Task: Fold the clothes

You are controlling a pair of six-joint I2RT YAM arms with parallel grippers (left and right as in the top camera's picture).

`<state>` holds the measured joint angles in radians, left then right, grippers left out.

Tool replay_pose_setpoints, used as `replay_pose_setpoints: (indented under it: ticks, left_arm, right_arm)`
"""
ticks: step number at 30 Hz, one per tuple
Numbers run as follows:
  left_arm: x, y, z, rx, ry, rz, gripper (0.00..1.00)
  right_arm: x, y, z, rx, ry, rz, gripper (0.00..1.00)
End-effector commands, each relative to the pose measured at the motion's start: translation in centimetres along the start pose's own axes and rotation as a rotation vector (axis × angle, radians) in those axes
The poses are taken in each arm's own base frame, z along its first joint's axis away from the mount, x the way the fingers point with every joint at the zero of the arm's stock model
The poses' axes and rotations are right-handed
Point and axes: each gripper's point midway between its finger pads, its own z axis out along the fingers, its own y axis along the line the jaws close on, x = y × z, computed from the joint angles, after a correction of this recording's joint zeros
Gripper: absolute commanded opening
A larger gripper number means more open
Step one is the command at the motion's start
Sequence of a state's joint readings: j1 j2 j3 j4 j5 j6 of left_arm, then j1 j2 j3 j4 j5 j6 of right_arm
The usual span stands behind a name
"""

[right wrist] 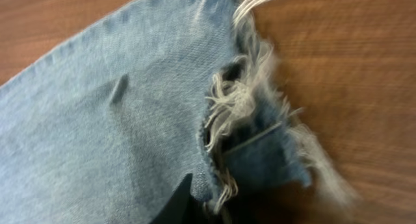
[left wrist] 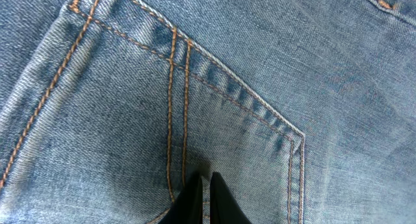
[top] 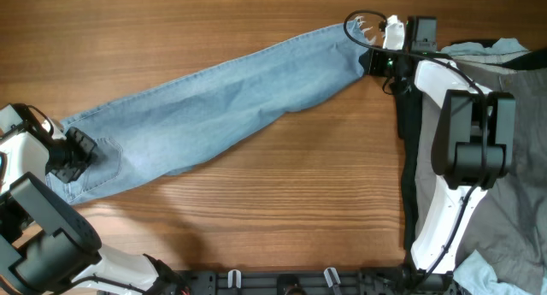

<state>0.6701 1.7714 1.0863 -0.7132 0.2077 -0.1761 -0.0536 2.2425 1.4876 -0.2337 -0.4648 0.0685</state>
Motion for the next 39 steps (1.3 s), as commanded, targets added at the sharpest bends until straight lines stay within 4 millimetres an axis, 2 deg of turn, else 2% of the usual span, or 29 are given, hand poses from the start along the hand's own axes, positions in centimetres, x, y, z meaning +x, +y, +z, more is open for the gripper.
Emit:
replay_pose_setpoints:
  ticks: [1,4,5,6,7,8,9,10,11,12,13,15,18,20,23,24,25,27,30,31,32,36,39]
  left_arm:
    - [-0.1,1.1,0.2,-0.065,-0.009,0.020,0.05]
    - [-0.6,1.2,0.2,-0.066,-0.031,0.020,0.06]
    - [-1.0,1.1,0.2,-0.063,-0.045,0.023,0.06]
    - [-1.4,1.0,0.2,-0.058,-0.060,0.024,0.06]
    - [-1.7,0.9,0.1,-0.052,-0.073,0.020,0.08]
    - [-1.9,0.6,0.1,-0.038,-0.080,0.022,0.11]
    - [-1.8,0.6,0.1,-0.038,-0.078,0.022,0.11]
    - [-1.8,0.7,0.1,-0.039,-0.077,0.022,0.12]
    - [-1.7,0.7,0.2,-0.039,-0.074,0.021,0.12]
    - [-1.6,0.7,0.2,-0.040,-0.070,0.021,0.12]
    - [-1.6,0.7,0.2,-0.041,-0.068,0.020,0.12]
    - [-1.6,0.7,0.2,-0.041,-0.069,0.020,0.12]
    - [-1.6,0.7,0.2,-0.041,-0.067,0.020,0.13]
    - [-1.6,0.7,0.2,-0.041,-0.067,0.020,0.14]
    - [-1.6,0.7,0.2,-0.041,-0.067,0.020,0.15]
    - [-1.6,0.7,0.2,-0.041,-0.067,0.020,0.14]
    - [-1.5,0.7,0.2,-0.041,-0.066,0.020,0.14]
    - [-1.6,0.7,0.2,-0.041,-0.068,0.020,0.15]
    - [-1.6,0.7,0.2,-0.041,-0.070,0.020,0.15]
    - [-1.8,0.7,0.1,-0.039,-0.076,0.021,0.15]
    - [-1.9,0.6,0.1,-0.038,-0.081,0.022,0.16]
    - [-2.2,0.5,0.1,-0.034,-0.095,0.024,0.18]
    - [-2.2,0.6,0.1,-0.035,-0.094,0.022,0.28]
  right_arm:
    - [2.5,-0.5,-1.4,0.004,0.105,0.157,0.04]
    - [5.1,-0.8,-5.2,0.099,0.233,0.303,0.04]
    - [6.5,-1.3,-7.4,0.187,0.295,0.362,0.41]
    - [5.7,-1.1,-8.3,0.185,0.275,0.287,0.56]
    - [4.6,-0.8,-8.6,0.166,0.240,0.186,0.56]
    - [1.0,-0.4,-9.1,0.151,0.114,-0.011,0.77]
    - [-0.1,-0.4,-9.0,0.151,0.075,-0.059,0.79]
    - [-1.1,-0.6,-9.0,0.157,0.038,-0.105,0.73]
    - [-1.4,-0.9,-8.7,0.171,0.027,-0.116,0.61]
    - [-1.2,-1.1,-8.4,0.170,0.033,-0.114,0.58]
    - [-0.6,-1.3,-8.0,0.169,0.053,-0.105,0.58]
    - [1.2,-1.8,-7.0,0.167,0.116,-0.079,0.70]
    - [3.7,-1.9,-5.9,0.154,0.203,-0.050,0.64]
    - [5.0,-1.6,-5.3,0.146,0.249,-0.043,0.50]
    - [6.5,-1.2,-4.2,0.137,0.300,-0.039,0.36]
    - [6.8,-1.1,-4.0,0.135,0.309,-0.040,0.26]
    - [6.0,-1.2,-3.8,0.136,0.278,-0.054,0.04]
    - [1.7,-0.9,-4.3,0.141,0.149,-0.102,0.04]
    - [-8.3,1.5,-8.1,0.145,-0.130,-0.217,0.04]
    - [-10.0,2.2,-8.7,0.132,-0.181,-0.239,0.04]
    - [-11.0,2.7,-8.9,0.115,-0.219,-0.259,0.04]
    - [-12.7,3.1,-9.0,0.105,-0.295,-0.299,0.04]
    - [-14.6,3.5,-9.6,0.105,-0.374,-0.329,0.06]
